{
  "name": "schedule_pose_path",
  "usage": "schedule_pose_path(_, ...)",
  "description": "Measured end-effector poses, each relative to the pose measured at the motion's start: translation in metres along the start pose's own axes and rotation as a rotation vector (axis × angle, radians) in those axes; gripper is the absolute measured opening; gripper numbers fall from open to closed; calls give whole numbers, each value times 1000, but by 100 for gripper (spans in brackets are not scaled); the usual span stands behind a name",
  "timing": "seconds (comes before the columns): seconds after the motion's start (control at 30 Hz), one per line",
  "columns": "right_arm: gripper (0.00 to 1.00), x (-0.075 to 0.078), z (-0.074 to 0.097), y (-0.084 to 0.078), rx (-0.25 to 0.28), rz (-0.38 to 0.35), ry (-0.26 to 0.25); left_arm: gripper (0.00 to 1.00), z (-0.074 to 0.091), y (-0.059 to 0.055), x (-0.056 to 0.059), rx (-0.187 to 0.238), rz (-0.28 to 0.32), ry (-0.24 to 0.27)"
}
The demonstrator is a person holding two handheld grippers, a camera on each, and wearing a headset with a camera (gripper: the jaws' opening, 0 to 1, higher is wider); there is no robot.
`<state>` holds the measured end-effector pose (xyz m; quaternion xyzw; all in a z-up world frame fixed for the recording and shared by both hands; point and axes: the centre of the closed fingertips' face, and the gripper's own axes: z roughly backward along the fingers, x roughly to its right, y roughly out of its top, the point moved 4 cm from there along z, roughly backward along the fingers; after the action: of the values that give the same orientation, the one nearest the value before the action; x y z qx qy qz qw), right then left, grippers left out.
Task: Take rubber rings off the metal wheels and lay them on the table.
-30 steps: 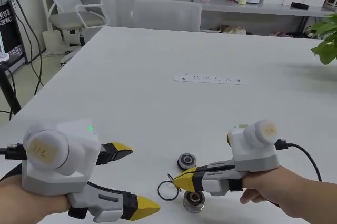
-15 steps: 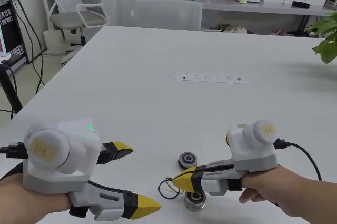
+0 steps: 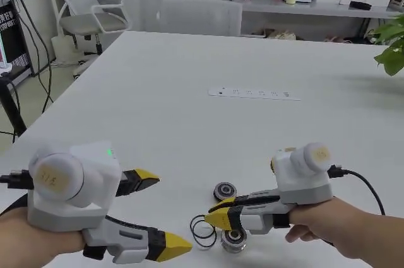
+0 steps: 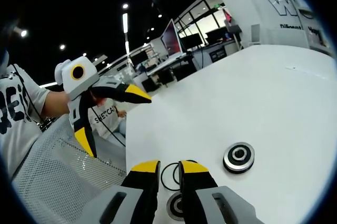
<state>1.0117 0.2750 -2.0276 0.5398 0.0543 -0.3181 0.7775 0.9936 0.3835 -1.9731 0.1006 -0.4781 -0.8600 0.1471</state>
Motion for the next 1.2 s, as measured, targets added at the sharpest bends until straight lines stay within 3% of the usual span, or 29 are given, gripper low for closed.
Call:
schedule_pose_path(0.6,17,7,12,3,20,6,-29,69,-1,-1,-6,-9,8,1)
schedule_pose_path(1.2,21,21,36,3,46,9,-82,66,-14,12,-19,-3,24,-10)
